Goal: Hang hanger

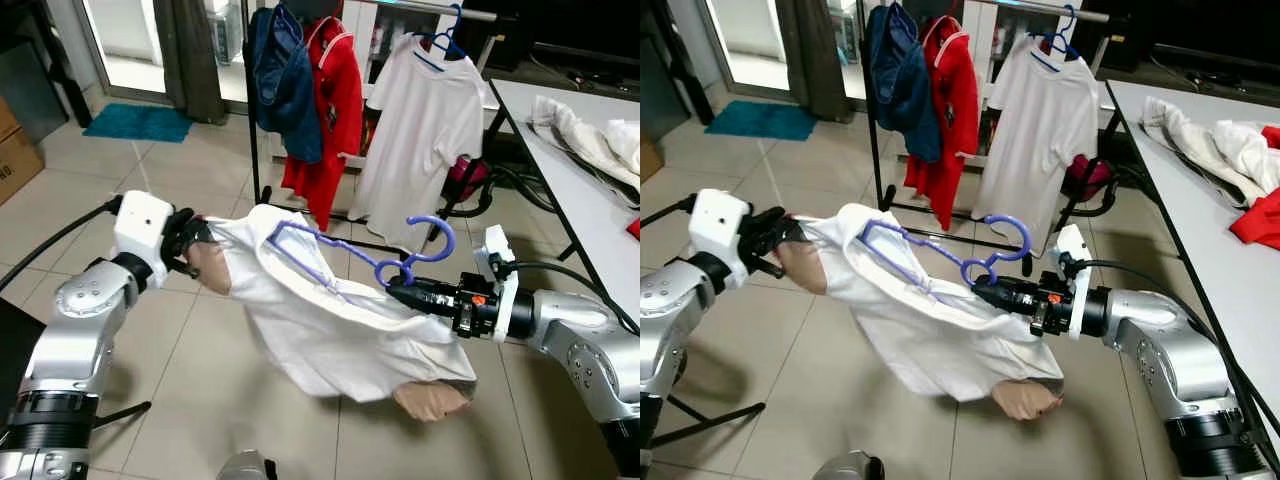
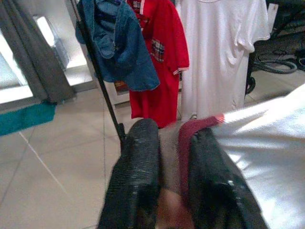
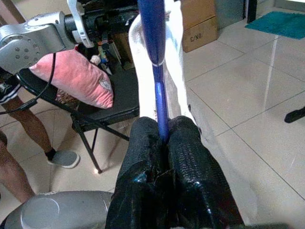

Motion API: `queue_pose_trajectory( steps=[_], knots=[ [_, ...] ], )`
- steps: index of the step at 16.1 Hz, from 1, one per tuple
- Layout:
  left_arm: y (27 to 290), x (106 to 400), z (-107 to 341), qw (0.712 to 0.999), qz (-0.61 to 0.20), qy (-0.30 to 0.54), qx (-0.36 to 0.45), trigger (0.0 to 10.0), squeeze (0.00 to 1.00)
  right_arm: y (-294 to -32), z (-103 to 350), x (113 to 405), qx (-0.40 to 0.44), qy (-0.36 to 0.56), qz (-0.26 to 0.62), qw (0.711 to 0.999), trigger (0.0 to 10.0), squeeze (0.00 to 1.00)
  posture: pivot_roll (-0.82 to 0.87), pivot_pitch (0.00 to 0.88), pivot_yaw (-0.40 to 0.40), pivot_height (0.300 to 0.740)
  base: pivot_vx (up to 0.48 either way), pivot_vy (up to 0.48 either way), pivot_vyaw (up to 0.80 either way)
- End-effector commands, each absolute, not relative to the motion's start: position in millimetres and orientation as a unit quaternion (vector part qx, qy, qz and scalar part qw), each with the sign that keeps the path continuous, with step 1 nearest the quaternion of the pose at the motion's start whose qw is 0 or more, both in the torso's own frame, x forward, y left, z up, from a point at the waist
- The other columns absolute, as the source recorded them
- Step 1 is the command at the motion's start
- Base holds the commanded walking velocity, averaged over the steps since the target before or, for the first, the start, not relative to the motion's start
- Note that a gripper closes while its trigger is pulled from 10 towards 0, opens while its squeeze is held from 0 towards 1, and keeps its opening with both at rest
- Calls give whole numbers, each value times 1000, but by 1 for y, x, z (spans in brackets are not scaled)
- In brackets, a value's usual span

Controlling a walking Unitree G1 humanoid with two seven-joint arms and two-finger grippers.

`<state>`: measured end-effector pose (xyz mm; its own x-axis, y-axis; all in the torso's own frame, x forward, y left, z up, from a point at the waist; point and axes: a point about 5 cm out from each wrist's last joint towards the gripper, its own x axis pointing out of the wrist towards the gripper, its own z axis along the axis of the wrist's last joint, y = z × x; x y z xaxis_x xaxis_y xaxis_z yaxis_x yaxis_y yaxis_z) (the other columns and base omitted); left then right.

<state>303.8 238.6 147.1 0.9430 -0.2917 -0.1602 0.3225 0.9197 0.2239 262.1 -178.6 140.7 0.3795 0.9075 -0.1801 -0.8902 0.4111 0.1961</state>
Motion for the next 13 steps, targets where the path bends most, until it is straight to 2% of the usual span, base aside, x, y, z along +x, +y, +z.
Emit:
queue_pose_trajectory(
  steps=[1,4,8,9,12,13],
  knots=[
    [237,302,149,978,-163,61,112,10000,1000,-182,149,264,33,112,536,836,10000,0,52,0,-44,740,0,0,0],
    [236,301,146,976,-174,68,108,10000,1000,-181,148,264,35,112,529,840,10000,0,60,0,-41,740,0,0,0],
    [236,304,150,976,-166,62,126,10000,988,-181,144,273,24,109,475,873,10000,0,63,0,-44,740,0,0,0],
    [235,305,151,978,-164,57,120,10000,0,-179,144,272,27,107,473,874,10000,0,64,0,-44,740,0,0,0],
    [244,309,149,987,-127,63,76,10000,0,-173,142,266,37,108,491,863,10000,0,61,0,-40,740,0,0,0],
    [249,310,148,989,-115,79,54,10000,1000,-174,142,265,34,110,494,862,10000,0,61,0,-40,740,0,0,0]
  ],
)
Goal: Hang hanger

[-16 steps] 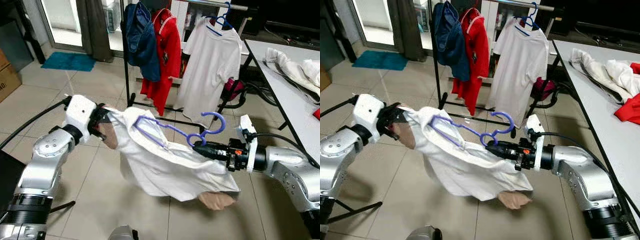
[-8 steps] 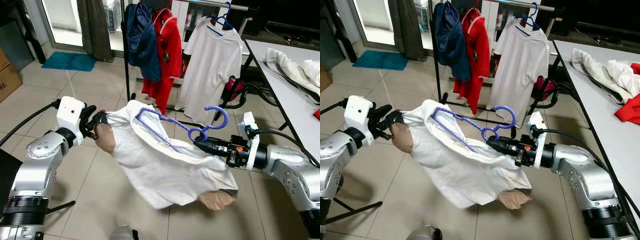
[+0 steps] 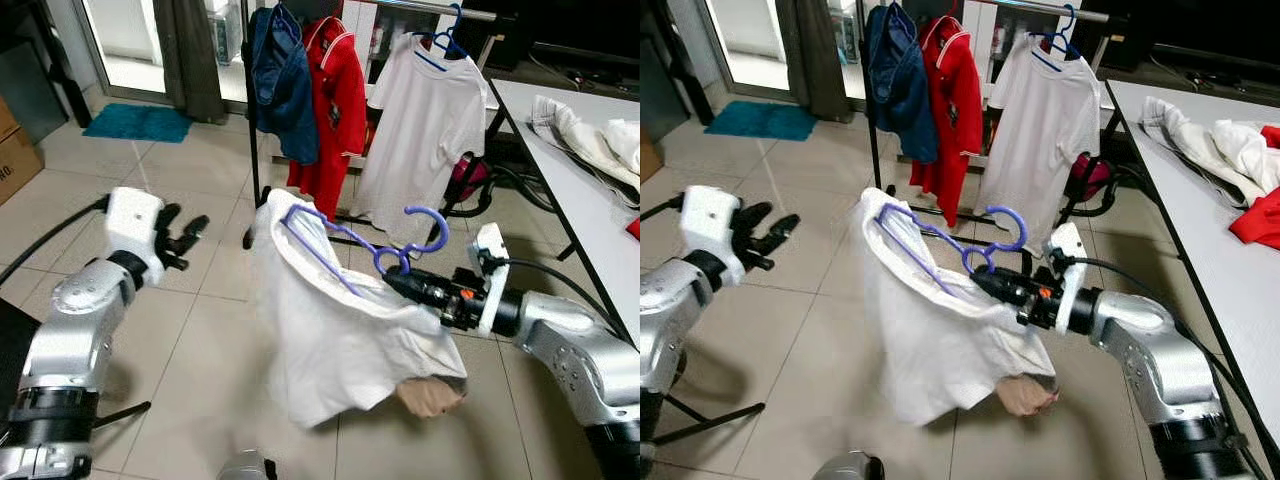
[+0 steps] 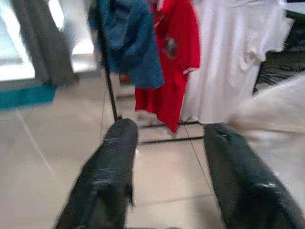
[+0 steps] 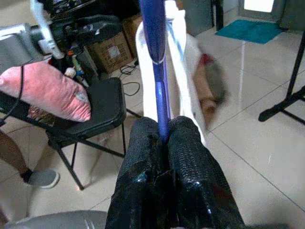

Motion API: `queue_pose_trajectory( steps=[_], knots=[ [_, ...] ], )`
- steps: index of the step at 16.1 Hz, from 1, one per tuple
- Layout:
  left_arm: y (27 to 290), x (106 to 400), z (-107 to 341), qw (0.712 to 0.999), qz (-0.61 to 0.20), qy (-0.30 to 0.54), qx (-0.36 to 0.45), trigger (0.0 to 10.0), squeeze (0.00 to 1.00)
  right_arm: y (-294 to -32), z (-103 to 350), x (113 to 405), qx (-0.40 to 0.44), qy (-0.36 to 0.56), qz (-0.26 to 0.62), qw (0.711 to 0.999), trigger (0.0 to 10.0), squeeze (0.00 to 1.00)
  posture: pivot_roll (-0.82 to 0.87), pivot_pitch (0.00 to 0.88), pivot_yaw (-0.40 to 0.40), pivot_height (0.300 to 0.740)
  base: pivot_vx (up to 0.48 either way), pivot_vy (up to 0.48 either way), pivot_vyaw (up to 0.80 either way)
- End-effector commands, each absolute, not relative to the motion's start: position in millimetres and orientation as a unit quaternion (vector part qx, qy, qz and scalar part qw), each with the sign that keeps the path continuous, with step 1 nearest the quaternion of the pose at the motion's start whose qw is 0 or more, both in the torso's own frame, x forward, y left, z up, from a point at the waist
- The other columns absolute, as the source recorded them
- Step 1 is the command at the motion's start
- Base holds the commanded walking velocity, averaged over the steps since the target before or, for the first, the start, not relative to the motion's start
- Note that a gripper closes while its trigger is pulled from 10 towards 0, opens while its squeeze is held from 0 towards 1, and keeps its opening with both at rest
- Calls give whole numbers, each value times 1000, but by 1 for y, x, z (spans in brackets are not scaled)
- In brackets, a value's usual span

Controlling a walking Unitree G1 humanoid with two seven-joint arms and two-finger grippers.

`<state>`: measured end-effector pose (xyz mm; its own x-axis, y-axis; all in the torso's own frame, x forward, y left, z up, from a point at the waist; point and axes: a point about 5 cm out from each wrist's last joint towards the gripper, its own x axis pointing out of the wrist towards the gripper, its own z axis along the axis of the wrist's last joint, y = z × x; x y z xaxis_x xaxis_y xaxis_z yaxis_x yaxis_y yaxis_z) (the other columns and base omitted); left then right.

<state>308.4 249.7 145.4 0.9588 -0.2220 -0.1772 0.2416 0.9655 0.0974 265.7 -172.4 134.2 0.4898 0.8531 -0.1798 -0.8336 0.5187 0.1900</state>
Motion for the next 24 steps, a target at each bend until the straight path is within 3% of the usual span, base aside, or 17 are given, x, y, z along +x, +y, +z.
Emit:
queue_pose_trajectory(
  steps=[1,2,3,4,5,6,8,10,16,22,23,24],
  knots=[
    [253,311,148,990,-105,88,45,10000,1000,-176,142,266,25,112,487,866,10000,0,60,0,-40,740,0,0,0],
    [254,312,149,990,-104,84,54,10000,1000,-176,142,267,21,113,482,869,10000,0,60,0,-40,740,0,0,0],
    [242,316,153,988,-119,71,73,10000,627,-175,142,272,12,112,461,880,10000,0,61,0,-42,740,0,0,0],
    [235,317,154,987,-126,67,77,10000,627,-174,142,274,9,111,454,884,10000,0,62,0,-47,740,0,0,0],
    [222,318,155,985,-142,58,74,10000,0,-172,141,278,7,107,435,894,10000,0,62,0,-49,740,0,0,0],
    [187,318,159,979,-195,35,54,10000,0,-165,138,285,1,100,393,914,10000,0,60,0,-49,740,0,0,0],
    [152,315,162,967,-251,17,42,10000,0,-157,137,290,1,90,362,928,10000,0,57,0,-48,740,0,0,0],
    [136,319,160,962,-259,2,89,10000,0,-148,136,292,12,84,356,930,10000,0,54,0,-45,740,0,0,0],
    [131,340,169,965,-174,-42,190,10000,0,-129,140,289,35,72,394,915,10000,0,51,0,-45,740,0,0,0],
    [142,348,160,973,-167,-13,161,10000,0,-126,144,280,39,66,435,897,10000,0,51,0,-39,740,0,0,0],
    [141,348,159,972,-174,-11,158,8196,0,-125,145,279,42,63,441,894,10000,0,50,0,-36,740,0,0,0],
    [142,349,158,972,-175,-11,157,3843,0,-124,146,278,45,61,446,892,10000,0,49,0,-35,740,0,0,0]
  ],
)
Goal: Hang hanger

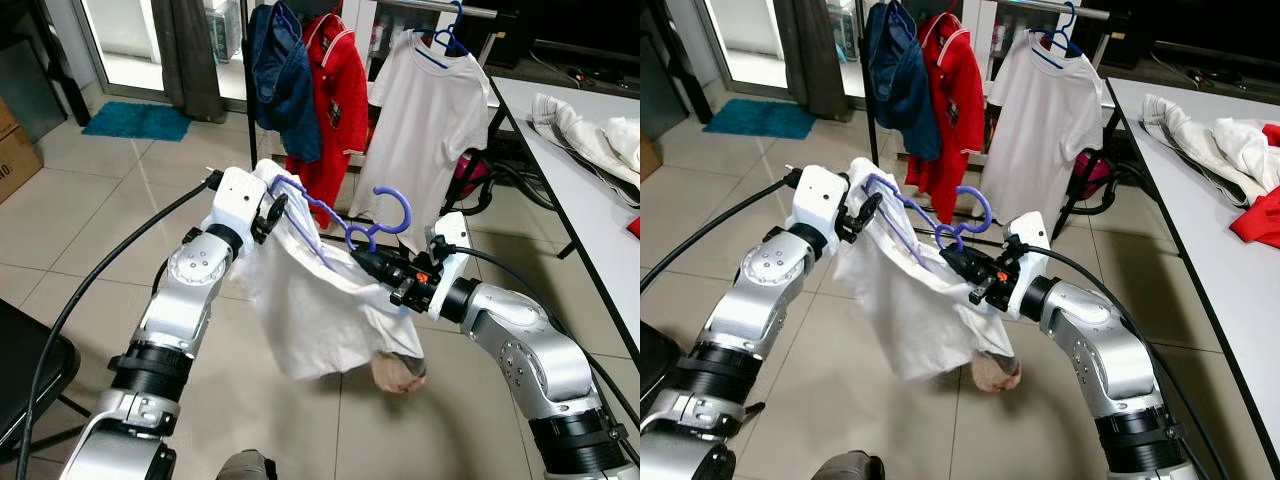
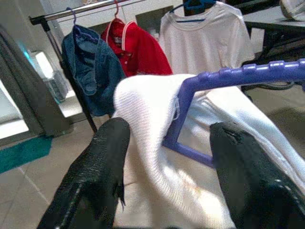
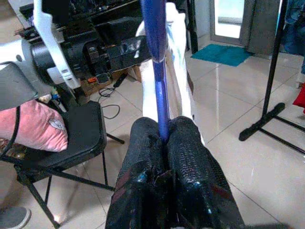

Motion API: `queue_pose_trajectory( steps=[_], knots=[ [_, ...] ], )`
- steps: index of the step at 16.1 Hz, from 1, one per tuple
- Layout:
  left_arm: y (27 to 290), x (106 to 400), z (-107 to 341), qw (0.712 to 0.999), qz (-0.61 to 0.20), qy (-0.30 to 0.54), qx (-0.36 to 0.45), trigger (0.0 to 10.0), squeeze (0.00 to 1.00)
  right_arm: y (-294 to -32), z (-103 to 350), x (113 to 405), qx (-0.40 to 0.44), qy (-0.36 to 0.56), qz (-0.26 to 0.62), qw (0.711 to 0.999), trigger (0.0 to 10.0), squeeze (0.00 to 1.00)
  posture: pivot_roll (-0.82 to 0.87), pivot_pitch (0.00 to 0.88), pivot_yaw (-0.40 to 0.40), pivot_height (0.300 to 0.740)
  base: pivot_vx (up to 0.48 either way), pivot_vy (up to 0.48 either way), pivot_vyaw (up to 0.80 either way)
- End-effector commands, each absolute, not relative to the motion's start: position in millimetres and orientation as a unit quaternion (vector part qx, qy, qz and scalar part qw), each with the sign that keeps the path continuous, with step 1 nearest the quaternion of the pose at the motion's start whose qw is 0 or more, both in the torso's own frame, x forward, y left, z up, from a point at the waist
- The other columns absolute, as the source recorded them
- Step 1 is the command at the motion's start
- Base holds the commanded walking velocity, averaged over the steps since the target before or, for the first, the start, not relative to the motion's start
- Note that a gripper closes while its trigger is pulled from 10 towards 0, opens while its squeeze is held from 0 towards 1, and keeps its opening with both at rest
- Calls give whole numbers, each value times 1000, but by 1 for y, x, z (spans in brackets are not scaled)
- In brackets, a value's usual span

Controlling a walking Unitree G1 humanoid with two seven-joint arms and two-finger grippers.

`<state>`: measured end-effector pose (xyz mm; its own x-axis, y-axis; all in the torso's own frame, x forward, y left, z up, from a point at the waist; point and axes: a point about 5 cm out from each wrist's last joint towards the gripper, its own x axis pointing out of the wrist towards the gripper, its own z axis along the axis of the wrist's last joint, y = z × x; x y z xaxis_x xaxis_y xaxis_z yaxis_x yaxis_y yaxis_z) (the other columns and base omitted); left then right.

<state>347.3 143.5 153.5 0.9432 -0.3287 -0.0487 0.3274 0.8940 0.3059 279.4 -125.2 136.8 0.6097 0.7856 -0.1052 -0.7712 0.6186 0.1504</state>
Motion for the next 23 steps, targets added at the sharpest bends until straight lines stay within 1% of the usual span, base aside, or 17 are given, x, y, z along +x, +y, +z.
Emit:
queue_pose_trajectory(
  steps=[1,2,10,17,19,21,23],
  knots=[
    [142,350,157,972,-175,-10,155,431,0,-123,147,277,47,59,449,890,10000,0,49,0,-34,740,0,0,0],
    [142,352,156,972,-178,-8,153,0,0,-122,147,275,49,59,453,888,10000,0,49,0,-34,740,0,0,0],
    [138,352,160,963,-193,-25,187,0,0,-124,144,275,45,68,452,888,10000,0,49,0,-39,740,0,0,0],
    [141,350,159,959,-206,-15,194,0,0,-125,140,276,32,82,453,887,10000,0,48,0,-45,740,0,0,0],
    [143,349,160,957,-208,-12,201,0,0,-126,137,275,21,95,451,887,10000,0,48,0,-45,740,0,0,0],
    [145,348,160,954,-214,-7,209,0,0,-129,130,275,-16,115,447,887,10000,0,47,0,-44,740,0,0,0],
    [146,346,160,952,-222,-1,210,0,0,-134,127,277,-34,124,437,890,10000,0,47,0,-44,740,0,0,0]
  ],
)
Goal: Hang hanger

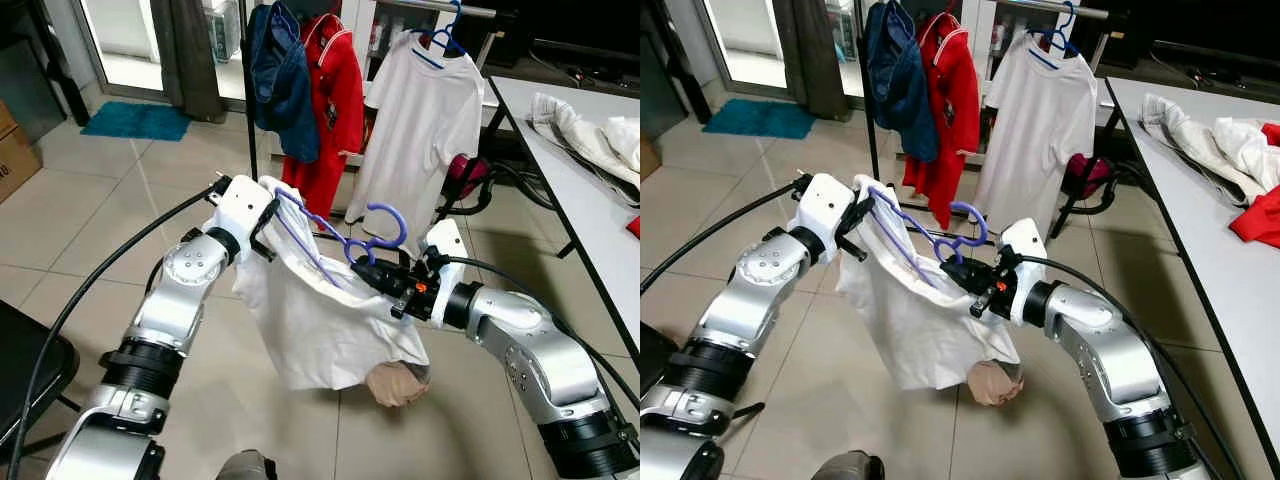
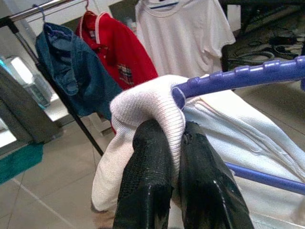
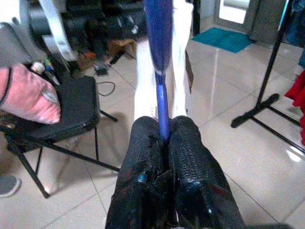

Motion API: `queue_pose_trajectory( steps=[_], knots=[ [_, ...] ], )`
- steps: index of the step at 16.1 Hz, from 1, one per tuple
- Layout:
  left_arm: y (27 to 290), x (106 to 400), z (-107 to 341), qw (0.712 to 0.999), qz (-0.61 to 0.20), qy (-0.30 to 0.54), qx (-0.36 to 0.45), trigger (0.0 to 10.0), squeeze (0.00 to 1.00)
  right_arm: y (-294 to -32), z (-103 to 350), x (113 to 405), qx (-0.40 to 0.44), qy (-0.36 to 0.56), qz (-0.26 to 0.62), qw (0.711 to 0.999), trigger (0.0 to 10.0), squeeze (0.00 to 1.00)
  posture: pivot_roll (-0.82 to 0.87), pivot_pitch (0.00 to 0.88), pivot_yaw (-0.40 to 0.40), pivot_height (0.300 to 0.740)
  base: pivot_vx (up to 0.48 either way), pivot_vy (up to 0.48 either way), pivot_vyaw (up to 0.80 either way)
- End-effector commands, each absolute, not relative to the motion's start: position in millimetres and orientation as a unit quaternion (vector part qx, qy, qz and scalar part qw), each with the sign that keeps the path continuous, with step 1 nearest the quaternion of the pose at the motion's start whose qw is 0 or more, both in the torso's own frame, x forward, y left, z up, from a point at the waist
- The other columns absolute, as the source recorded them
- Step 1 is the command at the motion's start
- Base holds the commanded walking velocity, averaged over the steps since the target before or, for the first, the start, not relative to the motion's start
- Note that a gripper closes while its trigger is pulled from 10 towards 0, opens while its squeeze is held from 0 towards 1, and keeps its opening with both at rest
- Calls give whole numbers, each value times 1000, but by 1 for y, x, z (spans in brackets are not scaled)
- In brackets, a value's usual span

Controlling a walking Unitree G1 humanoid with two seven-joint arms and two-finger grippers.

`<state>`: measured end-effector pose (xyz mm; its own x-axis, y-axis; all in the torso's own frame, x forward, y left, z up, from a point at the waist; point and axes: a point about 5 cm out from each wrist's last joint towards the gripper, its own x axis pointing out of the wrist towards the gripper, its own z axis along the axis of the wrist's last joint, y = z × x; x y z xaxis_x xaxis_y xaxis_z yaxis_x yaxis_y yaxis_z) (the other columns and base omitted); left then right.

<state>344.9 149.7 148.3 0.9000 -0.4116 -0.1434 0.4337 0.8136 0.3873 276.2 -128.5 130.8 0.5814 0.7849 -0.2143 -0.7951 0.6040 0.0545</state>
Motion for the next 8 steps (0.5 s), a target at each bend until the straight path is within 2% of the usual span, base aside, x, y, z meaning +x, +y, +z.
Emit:
queue_pose_trajectory(
  steps=[1,5,6,7,8],
  knots=[
    [147,343,158,948,-236,12,212,0,0,-138,127,280,-46,127,424,895,10000,0,48,0,-45,740,0,0,0],
    [149,340,151,947,-239,28,215,0,0,-147,127,289,-48,131,391,910,10000,0,48,0,-45,740,0,0,0],
    [148,339,150,949,-231,30,210,2745,0,-146,131,289,-34,124,395,910,10000,0,48,0,-45,740,0,0,0],
    [147,339,148,954,-223,35,197,10000,0,-145,133,289,-24,117,400,909,10000,0,49,0,-49,740,0,0,0],
    [144,339,147,958,-223,40,174,10000,0,-143,135,288,-18,113,405,907,10000,0,48,0,-48,740,0,0,0]
  ],
)
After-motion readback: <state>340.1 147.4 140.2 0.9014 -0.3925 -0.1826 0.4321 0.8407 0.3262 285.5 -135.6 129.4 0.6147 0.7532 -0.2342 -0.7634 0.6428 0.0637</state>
